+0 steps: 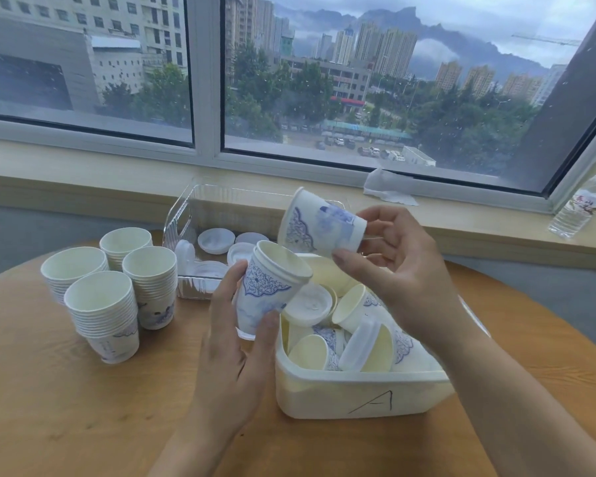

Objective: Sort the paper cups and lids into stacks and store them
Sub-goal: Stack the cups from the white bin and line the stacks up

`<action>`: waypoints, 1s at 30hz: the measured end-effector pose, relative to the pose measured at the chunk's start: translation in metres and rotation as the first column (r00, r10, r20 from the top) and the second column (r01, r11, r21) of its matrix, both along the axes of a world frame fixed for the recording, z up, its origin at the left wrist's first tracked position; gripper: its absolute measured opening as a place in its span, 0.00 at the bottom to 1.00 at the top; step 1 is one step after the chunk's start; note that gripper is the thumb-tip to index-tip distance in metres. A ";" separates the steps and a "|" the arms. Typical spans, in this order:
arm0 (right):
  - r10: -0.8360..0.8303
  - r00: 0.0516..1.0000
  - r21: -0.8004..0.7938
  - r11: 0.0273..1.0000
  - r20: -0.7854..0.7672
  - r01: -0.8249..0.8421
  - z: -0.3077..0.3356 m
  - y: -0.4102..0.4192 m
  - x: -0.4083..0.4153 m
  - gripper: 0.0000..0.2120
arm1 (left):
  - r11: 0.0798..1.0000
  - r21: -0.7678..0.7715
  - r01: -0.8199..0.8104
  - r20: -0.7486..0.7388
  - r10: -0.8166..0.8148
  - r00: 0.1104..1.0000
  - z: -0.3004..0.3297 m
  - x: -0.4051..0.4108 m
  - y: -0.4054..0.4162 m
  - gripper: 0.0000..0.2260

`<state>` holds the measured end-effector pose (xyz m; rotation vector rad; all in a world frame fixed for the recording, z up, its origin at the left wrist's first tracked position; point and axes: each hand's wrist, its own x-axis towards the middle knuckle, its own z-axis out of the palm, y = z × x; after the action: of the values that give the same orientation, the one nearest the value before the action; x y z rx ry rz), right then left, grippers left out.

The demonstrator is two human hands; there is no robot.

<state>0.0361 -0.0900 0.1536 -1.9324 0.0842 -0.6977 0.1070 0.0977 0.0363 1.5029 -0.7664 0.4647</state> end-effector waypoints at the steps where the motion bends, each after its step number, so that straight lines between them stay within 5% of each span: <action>1: 0.004 1.000 0.003 1.000 -0.002 -0.004 0.000 0.006 0.003 0.21 | 1.000 0.002 0.000 0.007 0.000 1.000 0.002 -0.001 0.000 0.25; 18: 0.006 0.999 -0.018 1.000 -0.037 -0.006 0.000 0.029 0.024 0.09 | 1.000 0.025 -0.017 -0.037 0.018 0.999 0.001 0.003 0.004 0.27; 23: 0.047 0.999 -0.065 0.997 0.025 -0.045 0.001 0.026 0.022 0.23 | 1.000 0.024 0.008 -0.088 -0.006 0.996 -0.002 0.005 0.004 0.27; 30: -0.012 0.998 -0.209 0.978 0.064 0.025 -0.001 0.024 0.012 0.21 | 0.999 0.039 -0.001 -0.096 0.005 0.995 -0.004 0.005 0.004 0.27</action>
<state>0.0479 -0.0660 0.1530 -2.1110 -0.0109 -0.8052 0.1119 0.1017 0.0323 1.5515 -0.7006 0.3787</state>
